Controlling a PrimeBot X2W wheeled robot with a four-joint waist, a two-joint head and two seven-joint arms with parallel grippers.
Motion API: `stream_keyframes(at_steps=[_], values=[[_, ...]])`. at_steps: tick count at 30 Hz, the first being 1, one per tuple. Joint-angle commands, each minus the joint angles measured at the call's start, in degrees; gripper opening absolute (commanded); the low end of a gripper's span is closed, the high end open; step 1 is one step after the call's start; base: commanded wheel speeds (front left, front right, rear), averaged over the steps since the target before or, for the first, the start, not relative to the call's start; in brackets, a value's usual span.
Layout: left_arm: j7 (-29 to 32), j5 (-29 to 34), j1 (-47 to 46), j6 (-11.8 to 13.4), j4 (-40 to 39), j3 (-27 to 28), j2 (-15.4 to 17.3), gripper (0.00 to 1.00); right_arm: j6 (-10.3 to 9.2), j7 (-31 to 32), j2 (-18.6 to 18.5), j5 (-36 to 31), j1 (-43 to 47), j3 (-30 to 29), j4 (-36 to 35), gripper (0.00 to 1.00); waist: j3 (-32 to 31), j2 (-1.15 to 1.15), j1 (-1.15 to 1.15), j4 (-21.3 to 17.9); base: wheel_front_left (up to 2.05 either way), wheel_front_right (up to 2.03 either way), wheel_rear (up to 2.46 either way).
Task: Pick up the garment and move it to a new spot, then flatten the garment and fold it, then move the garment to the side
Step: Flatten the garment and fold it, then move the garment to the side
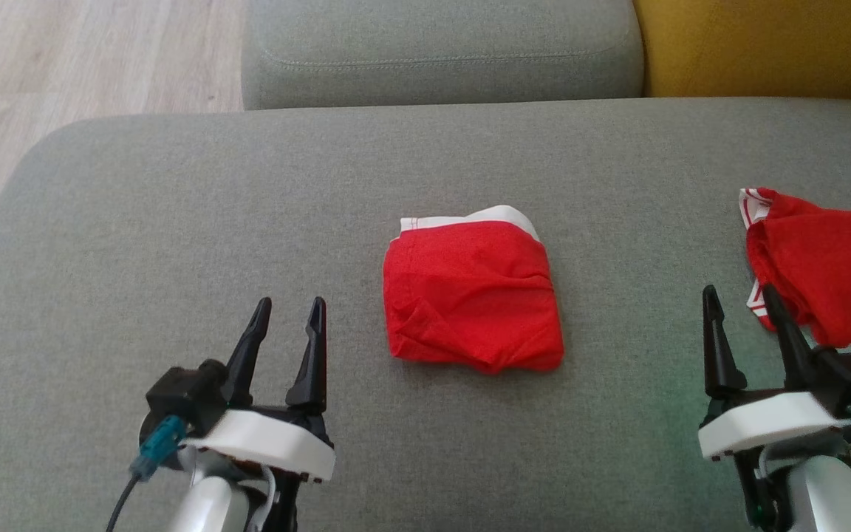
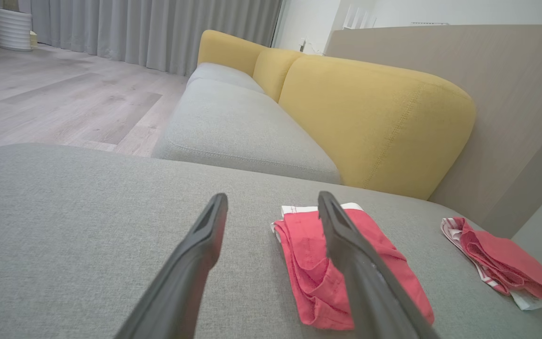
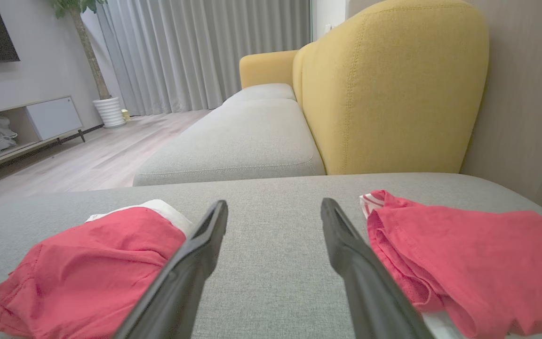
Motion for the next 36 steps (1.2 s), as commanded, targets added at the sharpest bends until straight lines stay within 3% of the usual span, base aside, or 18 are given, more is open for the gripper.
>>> stream_keyframes(at_steps=[1,13,27,36], values=[[-0.7,-0.3,-2.0,-0.1,-1.8,2.0,0.1,1.0,-0.05,0.5,0.1,-0.7,-1.0,0.9,-3.1,1.0,0.1,0.0,0.0,0.0,0.0,0.0,0.0],[-0.7,-0.6,-3.6,-0.5,-2.0,0.9,0.1,1.0,-0.05,4.1,1.3,0.7,-3.3,2.5,-5.7,1.0,3.0,0.0,0.0,3.0,0.0,0.0,0.0],[-0.7,-1.0,-6.1,-0.8,-1.7,-0.4,0.1,1.0,-0.05,10.5,1.3,9.2,-12.4,5.9,7.2,1.0,7.8,0.0,0.0,9.4,0.0,0.0,0.0],[-0.7,-1.3,-6.9,-0.7,-1.5,-1.1,0.1,1.0,-0.05,12.1,1.4,11.6,-15.9,8.2,15.5,1.0,9.2,0.0,0.0,11.3,0.0,0.0,0.0]])
